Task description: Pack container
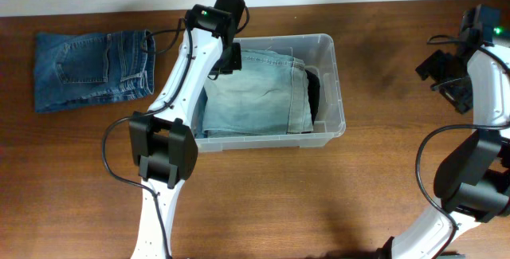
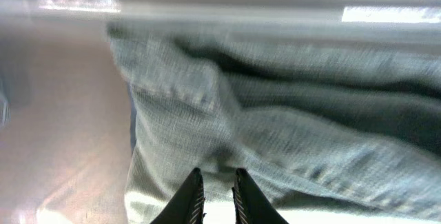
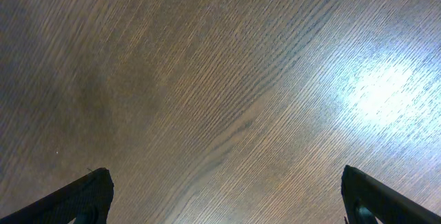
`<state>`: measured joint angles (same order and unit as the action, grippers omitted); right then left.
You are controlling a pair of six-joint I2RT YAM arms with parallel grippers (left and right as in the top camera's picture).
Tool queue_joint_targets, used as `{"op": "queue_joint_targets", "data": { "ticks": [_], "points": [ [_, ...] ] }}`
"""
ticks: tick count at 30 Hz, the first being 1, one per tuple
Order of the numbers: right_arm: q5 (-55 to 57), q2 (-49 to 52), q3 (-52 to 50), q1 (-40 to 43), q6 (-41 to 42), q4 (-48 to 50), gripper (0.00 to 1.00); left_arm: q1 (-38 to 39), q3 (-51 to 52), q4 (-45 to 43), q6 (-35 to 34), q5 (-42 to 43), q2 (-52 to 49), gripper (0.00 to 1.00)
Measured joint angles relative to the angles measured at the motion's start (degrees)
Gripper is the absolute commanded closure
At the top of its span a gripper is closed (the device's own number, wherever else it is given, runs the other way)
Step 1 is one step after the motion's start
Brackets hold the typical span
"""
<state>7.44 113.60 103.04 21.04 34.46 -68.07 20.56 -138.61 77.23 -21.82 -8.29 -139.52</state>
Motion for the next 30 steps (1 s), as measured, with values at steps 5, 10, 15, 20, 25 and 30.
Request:
{"op": "queue_joint_targets", "data": {
  "ticks": [5,10,15,20,25,30],
  "points": [
    [0.0,0.0,0.0,0.0,0.1,0.0,0.01,0.0,0.0,-2.0,0.0,0.0,-2.0,0.83],
    [0.0,0.0,0.0,0.0,0.0,0.0,0.02,0.0,-0.1,-2.7,0.0,-0.2,-5.0,0.83],
    [0.0,0.0,0.0,0.0,0.0,0.0,0.02,0.0,-0.5,-2.1,0.3,-0.3,-5.0,0.83],
    [0.0,0.0,0.0,0.0,0.0,0.0,0.01,0.0,-1.8,-1.0,1.3,-0.3,-5.0,0.83],
    [0.0,0.0,0.0,0.0,0.1,0.0,0.02,0.2,-3.9,1.5,1.3,-0.2,-3.6,0.83],
    [0.0,0.0,0.0,0.0,0.0,0.0,0.02,1.2,-4.7,5.1,1.5,-0.2,1.9,0.83]
  ]
}}
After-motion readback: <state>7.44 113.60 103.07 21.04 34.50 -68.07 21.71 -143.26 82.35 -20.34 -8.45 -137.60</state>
